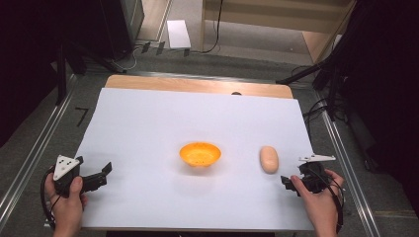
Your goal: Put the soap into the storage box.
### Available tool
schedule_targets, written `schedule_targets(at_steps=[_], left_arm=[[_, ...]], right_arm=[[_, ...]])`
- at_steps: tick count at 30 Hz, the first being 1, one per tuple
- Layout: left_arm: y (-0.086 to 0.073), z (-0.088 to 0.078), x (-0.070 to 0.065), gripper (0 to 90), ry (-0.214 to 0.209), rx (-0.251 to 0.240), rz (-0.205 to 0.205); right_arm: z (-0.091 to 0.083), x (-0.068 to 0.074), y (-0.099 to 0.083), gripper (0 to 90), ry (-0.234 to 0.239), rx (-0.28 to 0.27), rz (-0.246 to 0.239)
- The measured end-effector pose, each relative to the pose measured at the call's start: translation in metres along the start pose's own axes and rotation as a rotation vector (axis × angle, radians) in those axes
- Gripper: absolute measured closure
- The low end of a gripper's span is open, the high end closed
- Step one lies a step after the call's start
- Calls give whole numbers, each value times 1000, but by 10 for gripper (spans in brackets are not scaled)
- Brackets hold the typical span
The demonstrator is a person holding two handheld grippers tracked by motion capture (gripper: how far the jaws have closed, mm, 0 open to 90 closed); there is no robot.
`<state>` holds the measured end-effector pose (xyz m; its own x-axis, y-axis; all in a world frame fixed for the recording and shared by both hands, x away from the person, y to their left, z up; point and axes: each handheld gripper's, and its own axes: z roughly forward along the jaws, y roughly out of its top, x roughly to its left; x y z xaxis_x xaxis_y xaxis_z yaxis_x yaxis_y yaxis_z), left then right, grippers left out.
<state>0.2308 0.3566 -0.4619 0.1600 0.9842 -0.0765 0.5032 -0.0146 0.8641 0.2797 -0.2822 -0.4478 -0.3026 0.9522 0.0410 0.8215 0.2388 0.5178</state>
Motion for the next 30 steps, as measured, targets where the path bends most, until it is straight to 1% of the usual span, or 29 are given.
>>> schedule_targets(at_steps=[2, 4, 7, 8, 10, 11, 12, 14, 17, 19, 22, 28, 30], left_arm=[[0, 0, 0, 4, 1, 1, 0], [0, 0, 0, 4, 1, 1, 1], [0, 0, 0, 4, 2, 2, 2], [0, 0, 0, 4, 3, 4, 2], [0, 0, 0, 4, 3, 3, 3], [0, 0, -1, 4, 4, 3, 3], [0, 0, -1, 5, 4, 4, 4], [0, 0, -1, 5, 4, 4, 5], [0, 0, -1, 4, 4, 4, 4], [0, 0, 0, 4, 3, 5, 3], [0, 0, 0, 4, 3, 8, 5], [0, 0, -1, 4, 4, 7, 5], [0, 0, -1, 4, 5, 6, 6]], right_arm=[[1, 1, 5, 139, 5, 16, 5], [3, 4, 10, 138, 1, 34, 17], [6, 8, 18, 139, 25, 53, 26], [7, 9, 20, 139, 26, 56, 30], [10, 12, 25, 140, 11, 71, 53], [11, 13, 27, 140, 8, 81, 74], [13, 14, 29, 140, 11, 88, 88], [16, 17, 33, 141, 1, 101, 109], [18, 21, 39, 157, 14, 114, 142], [18, 24, 44, 192, 28, 116, 149], [19, 26, 50, 203, 32, 122, 154], [28, 30, 58, 219, 45, 142, 180], [30, 32, 60, 247, 49, 144, 186]])
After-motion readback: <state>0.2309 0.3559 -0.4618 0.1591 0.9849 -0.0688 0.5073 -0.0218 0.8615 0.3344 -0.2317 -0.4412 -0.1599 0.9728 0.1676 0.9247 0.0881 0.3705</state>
